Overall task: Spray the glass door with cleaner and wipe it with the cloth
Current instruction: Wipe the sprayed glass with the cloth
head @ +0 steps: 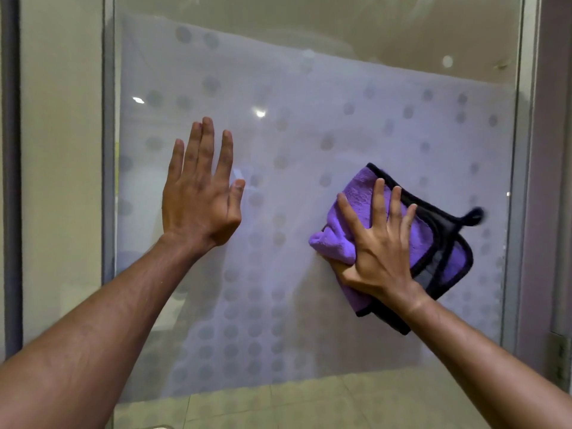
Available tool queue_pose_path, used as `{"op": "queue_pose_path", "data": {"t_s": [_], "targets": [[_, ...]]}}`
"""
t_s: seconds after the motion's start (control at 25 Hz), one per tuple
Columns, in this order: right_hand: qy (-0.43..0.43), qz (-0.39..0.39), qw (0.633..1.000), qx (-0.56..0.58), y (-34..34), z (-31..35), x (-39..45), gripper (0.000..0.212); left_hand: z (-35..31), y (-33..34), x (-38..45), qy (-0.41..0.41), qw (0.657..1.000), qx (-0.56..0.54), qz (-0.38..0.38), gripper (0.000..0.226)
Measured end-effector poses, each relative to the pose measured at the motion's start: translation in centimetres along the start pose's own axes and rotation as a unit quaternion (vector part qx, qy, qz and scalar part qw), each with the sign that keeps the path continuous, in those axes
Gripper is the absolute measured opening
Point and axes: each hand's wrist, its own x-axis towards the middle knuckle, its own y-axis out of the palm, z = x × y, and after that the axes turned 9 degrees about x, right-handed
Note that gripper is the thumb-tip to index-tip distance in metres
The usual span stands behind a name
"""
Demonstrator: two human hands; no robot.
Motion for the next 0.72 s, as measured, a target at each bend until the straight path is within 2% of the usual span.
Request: {"op": "queue_pose_path", "data": {"t_s": [0.12,0.2,0.36,0.4,0.44,0.48,0.6,0.64,0.72], "targets": [[-0.002,-0.012,0.999,0.031,0.3,0.4,-0.1,0.071,-0.1,0.0,0.0,-0.004,1.0,0.002,0.004,0.072],[-0.015,-0.02,0.999,0.042,0.5,0.9,-0.4,0.066,-0.2,0.0,0.0,-0.002,1.0,0.002,0.003,0.072],[-0.202,0.066,0.977,0.031,1.2,1.5,-5.2,0.071,0.0,-0.3,0.1,-0.004,1.0,-0.001,0.006,0.072],[-0.226,0.079,0.971,0.015,0.7,0.4,-5.8,0.071,0.0,-0.4,0.1,-0.003,1.0,-0.001,0.008,0.072],[-0.213,0.075,0.974,0.0,0.0,-1.1,-5.6,0.071,0.1,-0.4,0.1,-0.001,1.0,-0.001,0.009,0.072],[-0.159,0.056,0.986,-0.008,-0.6,-2.4,-4.8,0.073,0.1,-0.4,0.1,0.001,1.0,-0.002,0.01,0.072],[0.067,-0.022,0.997,0.037,-1.2,-3.8,-1.3,0.075,-0.1,-0.3,0.0,-0.001,1.0,-0.002,0.004,0.071],[0.1,-0.038,0.993,0.048,-0.9,-3.6,-0.5,0.071,-0.2,-0.2,0.0,-0.001,1.0,-0.001,0.004,0.071],[0.103,-0.057,0.991,0.066,-0.3,-3.0,0.2,0.061,-0.2,-0.1,0.0,-0.004,1.0,0.0,0.0,0.071]]}}
